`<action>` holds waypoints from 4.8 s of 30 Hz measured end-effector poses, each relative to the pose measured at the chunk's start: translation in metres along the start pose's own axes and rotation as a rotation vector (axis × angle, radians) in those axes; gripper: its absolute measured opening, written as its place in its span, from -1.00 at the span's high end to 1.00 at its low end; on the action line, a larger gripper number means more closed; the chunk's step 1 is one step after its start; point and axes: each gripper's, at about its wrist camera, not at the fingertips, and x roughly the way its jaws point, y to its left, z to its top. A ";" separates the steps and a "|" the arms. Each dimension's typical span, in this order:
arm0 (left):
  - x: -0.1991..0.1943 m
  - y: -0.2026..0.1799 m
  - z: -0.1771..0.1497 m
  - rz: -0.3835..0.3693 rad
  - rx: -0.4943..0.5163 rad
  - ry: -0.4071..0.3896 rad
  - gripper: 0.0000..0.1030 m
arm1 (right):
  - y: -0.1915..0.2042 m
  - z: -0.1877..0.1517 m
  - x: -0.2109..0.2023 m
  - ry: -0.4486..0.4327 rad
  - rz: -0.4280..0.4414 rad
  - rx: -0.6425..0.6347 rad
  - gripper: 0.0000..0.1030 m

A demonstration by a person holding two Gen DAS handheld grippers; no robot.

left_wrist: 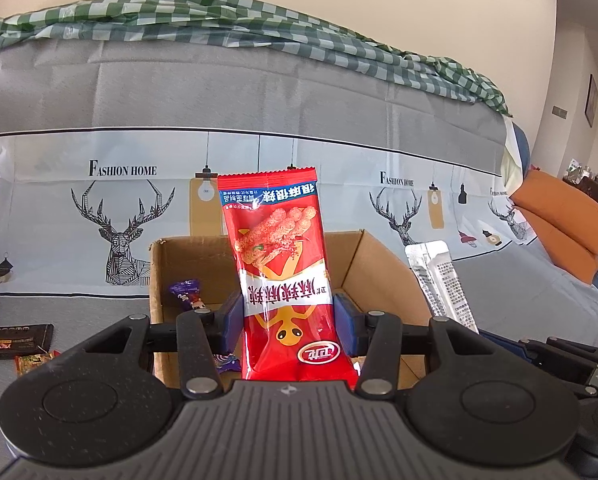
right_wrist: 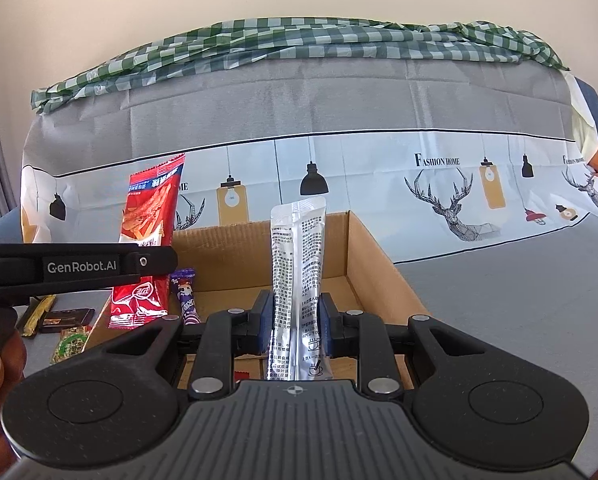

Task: Organize snacks
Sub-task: 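Hold both packets above the open cardboard box, then open both tools to drop the packets into the box, then move both open tools back to the snack pile, then grasp the yellow bar with the left tool while the right approaches the peanut cake bag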

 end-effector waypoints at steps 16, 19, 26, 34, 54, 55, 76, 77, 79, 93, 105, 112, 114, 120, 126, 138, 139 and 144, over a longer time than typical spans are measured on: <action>0.004 -0.001 0.000 0.000 -0.010 0.010 -0.01 | 0.000 -0.002 0.001 0.002 0.002 -0.004 0.51; 0.004 -0.001 0.000 0.000 -0.010 0.009 -0.01 | 0.000 -0.002 0.001 0.000 0.004 -0.006 0.51; 0.004 -0.001 0.001 -0.001 -0.010 0.010 -0.01 | 0.000 -0.002 0.000 -0.002 0.005 -0.009 0.51; 0.010 -0.003 -0.001 -0.048 -0.011 0.058 -0.16 | 0.003 -0.001 0.004 0.037 0.021 -0.004 0.39; -0.034 0.045 -0.007 0.086 0.057 0.027 0.24 | 0.040 0.002 0.002 0.035 0.017 0.017 -0.10; -0.039 0.047 -0.008 0.095 0.067 0.027 0.30 | 0.044 0.001 0.001 0.032 0.019 0.018 -0.10; -0.072 0.212 -0.026 0.391 -0.113 0.160 0.78 | 0.152 -0.026 -0.022 -0.008 0.163 -0.082 -0.10; -0.074 0.221 -0.030 0.406 -0.140 0.158 0.81 | 0.158 -0.028 -0.022 -0.008 0.177 -0.098 -0.10; -0.072 0.236 -0.038 0.429 -0.173 0.176 0.88 | 0.168 -0.033 -0.021 -0.010 0.204 -0.124 -0.10; -0.041 0.254 -0.041 0.421 -0.184 0.167 0.93 | 0.216 -0.083 0.016 0.085 0.338 -0.277 -0.10; 0.025 0.285 -0.045 0.504 -0.193 0.187 0.90 | 0.246 -0.081 0.076 0.131 0.307 -0.199 -0.53; 0.048 0.302 -0.045 0.618 -0.184 0.208 0.59 | 0.253 -0.084 0.116 0.189 0.277 -0.152 -0.73; 0.054 0.303 -0.046 0.642 -0.164 0.214 0.31 | 0.257 -0.085 0.123 0.188 0.273 -0.153 -0.79; 0.069 0.307 -0.047 0.736 -0.142 0.241 0.19 | 0.267 -0.090 0.143 0.228 0.294 -0.163 -0.82; 0.074 0.318 -0.048 0.718 -0.192 0.265 0.61 | 0.265 -0.096 0.158 0.271 0.280 -0.150 -0.83; 0.021 0.299 -0.039 0.559 -0.292 0.240 0.72 | 0.266 -0.089 0.119 0.190 0.329 -0.264 -0.61; 0.014 0.295 -0.039 0.542 -0.300 0.242 0.72 | 0.266 -0.088 0.112 0.187 0.339 -0.282 -0.61; -0.022 0.270 -0.045 0.453 -0.323 0.276 0.72 | 0.259 -0.093 0.072 0.211 0.398 -0.347 -0.61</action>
